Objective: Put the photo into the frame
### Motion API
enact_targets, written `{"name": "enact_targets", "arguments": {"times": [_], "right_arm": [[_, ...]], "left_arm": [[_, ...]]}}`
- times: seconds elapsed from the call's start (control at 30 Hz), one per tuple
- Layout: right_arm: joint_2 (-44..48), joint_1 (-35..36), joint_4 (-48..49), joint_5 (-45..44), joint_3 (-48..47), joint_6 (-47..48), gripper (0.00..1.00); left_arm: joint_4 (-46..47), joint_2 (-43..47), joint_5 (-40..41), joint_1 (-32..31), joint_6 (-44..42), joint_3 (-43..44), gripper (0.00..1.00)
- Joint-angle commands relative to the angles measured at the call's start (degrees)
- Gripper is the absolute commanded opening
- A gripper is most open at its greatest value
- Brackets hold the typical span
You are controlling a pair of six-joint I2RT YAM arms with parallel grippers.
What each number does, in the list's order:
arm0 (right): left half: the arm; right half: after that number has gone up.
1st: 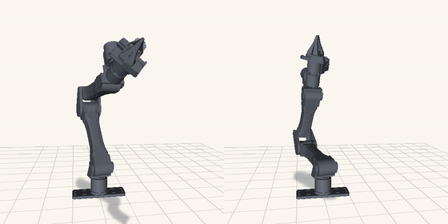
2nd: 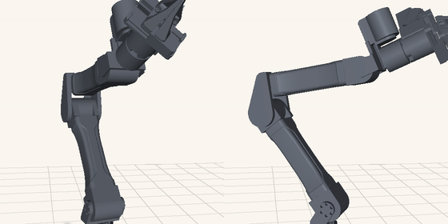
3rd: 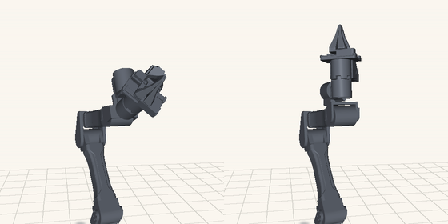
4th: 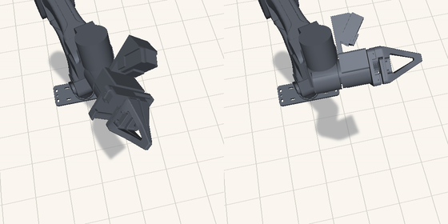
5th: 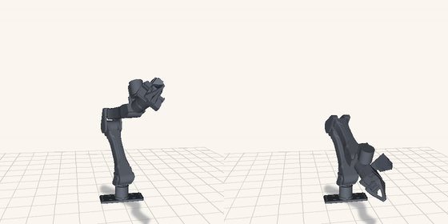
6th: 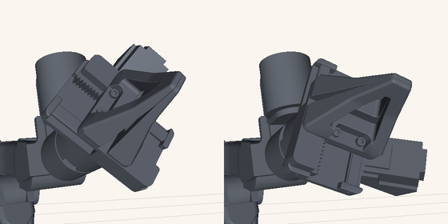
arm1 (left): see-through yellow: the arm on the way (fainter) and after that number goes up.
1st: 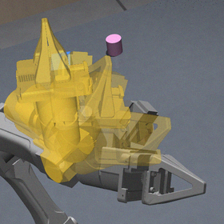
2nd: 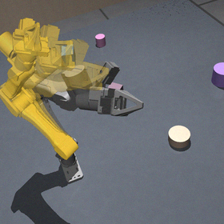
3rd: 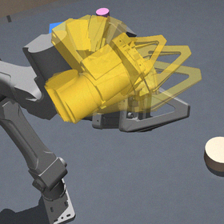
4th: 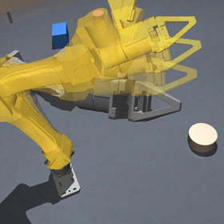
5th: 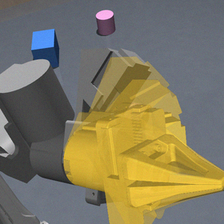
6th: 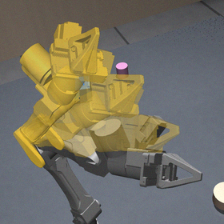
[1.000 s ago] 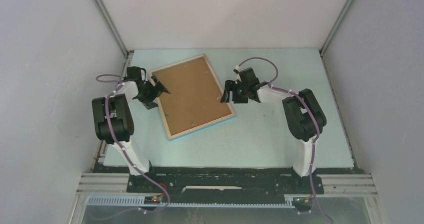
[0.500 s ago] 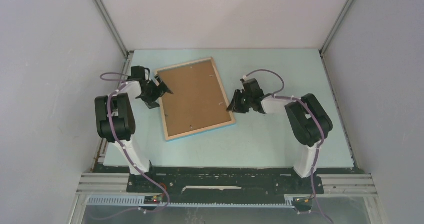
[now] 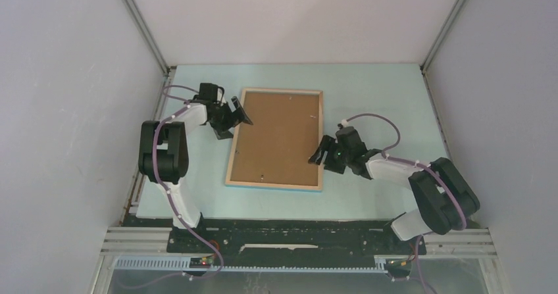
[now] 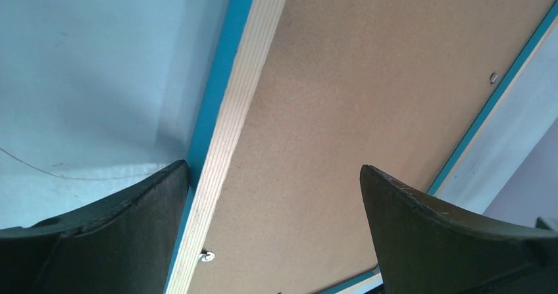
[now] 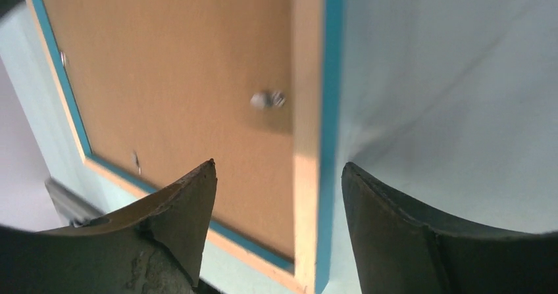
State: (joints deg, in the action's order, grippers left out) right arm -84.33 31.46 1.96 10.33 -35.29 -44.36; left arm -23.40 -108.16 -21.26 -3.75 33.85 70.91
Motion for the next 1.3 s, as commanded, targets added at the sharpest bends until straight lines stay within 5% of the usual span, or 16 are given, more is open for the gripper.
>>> {"name": "enact_targets", "arguments": {"times": [0.0, 0.4, 0.87, 1.27], "right_arm": [[0.7, -5.2, 3.0, -5.1, -2.3, -1.4, 0.78], [-18.8, -11.6, -8.6, -9.9, -36.0, 5.5, 0.87], [-25.2, -14.3, -6.3, -6.4, -39.3, 8.9, 0.93], [-29.7, -14.2, -11.6, -10.3, -42.6, 8.8, 0.86]], "left_arm": [[-7.5, 1.0, 2.2, -1.2, -3.7, 6.3, 1.00], [-12.5, -2.5, 19.4, -2.1, -0.9, 19.0, 0.96], [-16.5, -19.5, 27.4, -5.3, 7.4, 38.3, 0.74], [-19.2, -18.8, 34.3, -8.5, 17.2, 32.3, 0.61]]}}
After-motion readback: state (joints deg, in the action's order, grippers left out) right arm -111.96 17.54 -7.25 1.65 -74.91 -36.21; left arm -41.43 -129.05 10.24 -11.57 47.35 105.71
